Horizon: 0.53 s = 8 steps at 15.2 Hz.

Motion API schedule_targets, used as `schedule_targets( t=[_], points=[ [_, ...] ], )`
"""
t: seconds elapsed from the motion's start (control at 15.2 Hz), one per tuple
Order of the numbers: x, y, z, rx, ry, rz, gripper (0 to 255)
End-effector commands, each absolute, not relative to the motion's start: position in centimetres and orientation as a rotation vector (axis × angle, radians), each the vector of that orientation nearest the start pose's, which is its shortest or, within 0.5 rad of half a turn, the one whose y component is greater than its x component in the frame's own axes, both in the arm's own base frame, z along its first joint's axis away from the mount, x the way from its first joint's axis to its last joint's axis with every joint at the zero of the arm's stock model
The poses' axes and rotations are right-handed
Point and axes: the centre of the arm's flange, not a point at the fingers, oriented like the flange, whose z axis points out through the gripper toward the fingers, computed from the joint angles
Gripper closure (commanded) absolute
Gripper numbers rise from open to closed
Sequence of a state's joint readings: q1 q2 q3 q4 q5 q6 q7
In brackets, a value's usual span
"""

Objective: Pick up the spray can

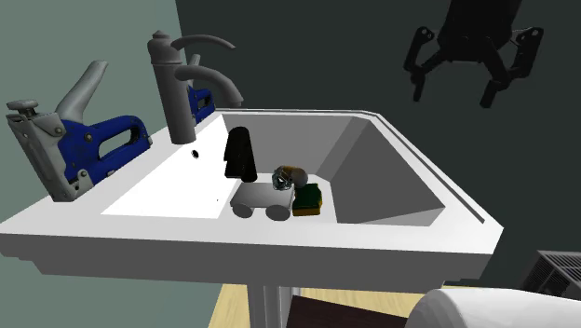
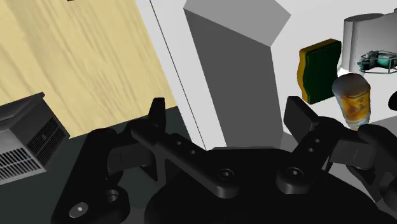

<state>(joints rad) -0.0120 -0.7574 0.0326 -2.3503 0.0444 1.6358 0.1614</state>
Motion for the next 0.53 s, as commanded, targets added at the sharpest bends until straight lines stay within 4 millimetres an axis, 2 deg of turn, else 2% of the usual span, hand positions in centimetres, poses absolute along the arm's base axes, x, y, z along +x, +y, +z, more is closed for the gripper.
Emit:
schedule_targets(
  t=[0.0,0.46],
  points=[
    [32.1,1.4,59.0,-3.106,0.235,-0.063,0],
    [37.8,6.3,54.0,-3.108,0.038,-0.08,0]
  ],
)
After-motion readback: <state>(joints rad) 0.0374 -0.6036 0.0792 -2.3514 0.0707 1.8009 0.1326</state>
